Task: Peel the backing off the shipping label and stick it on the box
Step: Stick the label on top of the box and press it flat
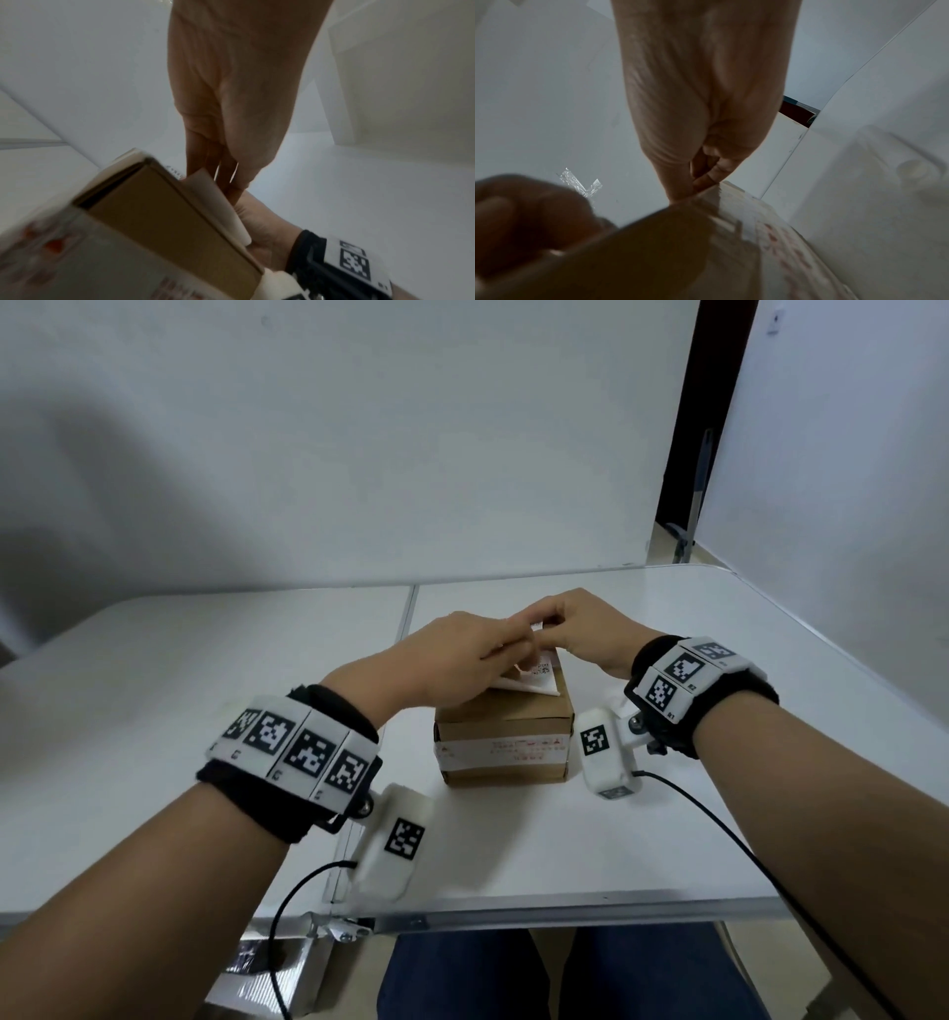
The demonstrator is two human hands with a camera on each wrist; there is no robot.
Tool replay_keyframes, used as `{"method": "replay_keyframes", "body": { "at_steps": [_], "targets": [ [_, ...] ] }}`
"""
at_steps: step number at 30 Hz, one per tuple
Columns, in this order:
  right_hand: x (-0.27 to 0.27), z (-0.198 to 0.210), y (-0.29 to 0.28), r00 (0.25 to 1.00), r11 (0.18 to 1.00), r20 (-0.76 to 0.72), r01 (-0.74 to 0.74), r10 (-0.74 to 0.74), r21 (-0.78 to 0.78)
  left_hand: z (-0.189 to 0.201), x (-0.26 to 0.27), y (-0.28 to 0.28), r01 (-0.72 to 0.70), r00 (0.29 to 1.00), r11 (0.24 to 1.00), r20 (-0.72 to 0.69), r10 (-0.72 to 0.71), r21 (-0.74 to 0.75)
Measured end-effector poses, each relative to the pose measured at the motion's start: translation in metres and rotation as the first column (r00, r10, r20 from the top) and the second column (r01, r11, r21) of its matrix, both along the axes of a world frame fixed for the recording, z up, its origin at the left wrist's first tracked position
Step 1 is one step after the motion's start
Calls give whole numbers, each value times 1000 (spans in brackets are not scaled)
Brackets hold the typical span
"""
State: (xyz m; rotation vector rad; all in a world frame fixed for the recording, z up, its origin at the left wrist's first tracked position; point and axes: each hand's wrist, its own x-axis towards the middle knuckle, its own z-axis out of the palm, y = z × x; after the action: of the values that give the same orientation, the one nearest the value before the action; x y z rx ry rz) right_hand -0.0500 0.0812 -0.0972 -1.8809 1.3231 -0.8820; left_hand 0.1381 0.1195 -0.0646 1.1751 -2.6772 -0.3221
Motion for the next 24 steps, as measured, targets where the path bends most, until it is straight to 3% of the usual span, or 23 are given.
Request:
{"method": "replay_keyframes", "body": {
  "at_steps": [2, 5, 11, 21, 24],
  "targets": [
    [1, 1, 0, 1000, 1000, 5, -7, 7, -4, 2, 0, -7, -27, 999, 999, -29, 28, 46],
    [1, 3, 0, 1000, 1000, 3, -1, 1, 3, 1, -3, -13, -35, 999, 999, 36, 36, -40],
    [-2, 5, 2, 998, 999, 57, 5, -7, 34, -3, -5, -18, 94, 995, 992, 21, -92, -79],
    [-7, 7, 8, 986, 994, 128, 105, -107, 28, -12, 5, -18, 74, 996, 997, -49, -73, 18],
    [-16, 4, 10, 972, 979, 165, 145, -168, 141, -14, 7, -19, 44, 997, 998, -72, -40, 49]
  ]
}}
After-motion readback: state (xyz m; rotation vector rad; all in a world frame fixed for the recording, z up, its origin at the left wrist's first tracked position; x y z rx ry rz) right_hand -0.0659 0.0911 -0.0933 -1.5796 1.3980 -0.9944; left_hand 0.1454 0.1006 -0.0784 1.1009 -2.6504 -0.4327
